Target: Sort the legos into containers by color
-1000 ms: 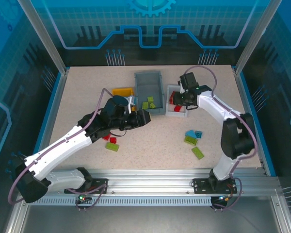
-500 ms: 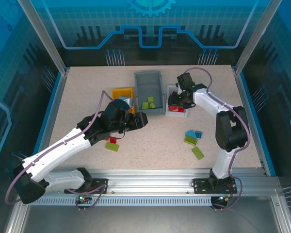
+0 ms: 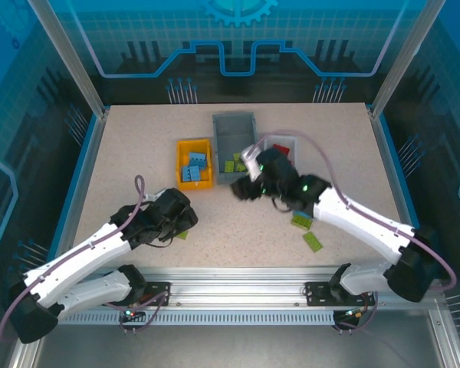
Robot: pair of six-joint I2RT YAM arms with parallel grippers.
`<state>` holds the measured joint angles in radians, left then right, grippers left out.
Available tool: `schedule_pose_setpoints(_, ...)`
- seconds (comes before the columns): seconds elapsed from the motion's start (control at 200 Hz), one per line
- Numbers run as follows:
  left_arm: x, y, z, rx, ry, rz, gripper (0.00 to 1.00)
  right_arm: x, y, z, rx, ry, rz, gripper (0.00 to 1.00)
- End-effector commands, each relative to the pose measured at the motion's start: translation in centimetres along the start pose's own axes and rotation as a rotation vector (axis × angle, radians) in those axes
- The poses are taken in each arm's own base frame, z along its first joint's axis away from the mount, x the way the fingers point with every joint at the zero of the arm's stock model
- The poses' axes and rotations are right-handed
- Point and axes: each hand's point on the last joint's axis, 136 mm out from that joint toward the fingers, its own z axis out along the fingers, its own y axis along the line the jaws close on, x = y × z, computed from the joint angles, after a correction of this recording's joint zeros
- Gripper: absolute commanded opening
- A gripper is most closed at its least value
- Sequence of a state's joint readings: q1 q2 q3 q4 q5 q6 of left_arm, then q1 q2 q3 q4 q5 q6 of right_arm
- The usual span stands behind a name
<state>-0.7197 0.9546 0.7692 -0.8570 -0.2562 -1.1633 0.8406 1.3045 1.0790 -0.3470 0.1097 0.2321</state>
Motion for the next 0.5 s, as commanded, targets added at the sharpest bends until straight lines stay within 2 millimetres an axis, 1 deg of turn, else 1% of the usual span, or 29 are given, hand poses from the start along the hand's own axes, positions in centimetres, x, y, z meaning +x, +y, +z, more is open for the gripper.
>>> schedule_pose_setpoints(0.0, 1.5, 1.8, 2.4, -0.072, 0.090, -0.139, 0.69, 2.0, 4.0, 0.4, -0.086, -0.008, -0.134, 0.63)
schedule_pose_setpoints(0.03, 1.7, 2.0, 2.8, -0.082, 0.103, -0.151, 0.70, 2.8, 4.9, 0.5, -0.100, 0.008, -0.140, 0.63)
schedule_pose_setpoints(0.095, 2.0, 1.9, 3.9, -0.100, 0.122, -0.160, 0.72, 4.2, 6.0, 0.5, -0.108, 0.034, -0.140, 0.63)
schedule_pose_setpoints(0.205, 2.4, 2.1, 5.4, -0.138, 0.137, -0.191, 0.73, 5.7, 7.0, 0.4, -0.116, 0.049, -0.129, 0.63)
schedule_pose_setpoints(0.355, 2.5, 3.3, 7.7, -0.179, 0.133, -0.269, 0.73, 6.5, 7.8, 0.0, -0.120, 0.059, -0.132, 0.63)
schedule_pose_setpoints(0.43, 2.1, 4.3, 8.3, -0.213, 0.119, -0.288, 0.73, 6.6, 7.8, -0.3, -0.118, 0.058, -0.127, 0.62)
schedule_pose_setpoints(0.495, 1.7, 4.7, 8.7, -0.224, 0.109, -0.297, 0.73, 6.6, 7.6, -0.5, -0.115, 0.054, -0.121, 0.62)
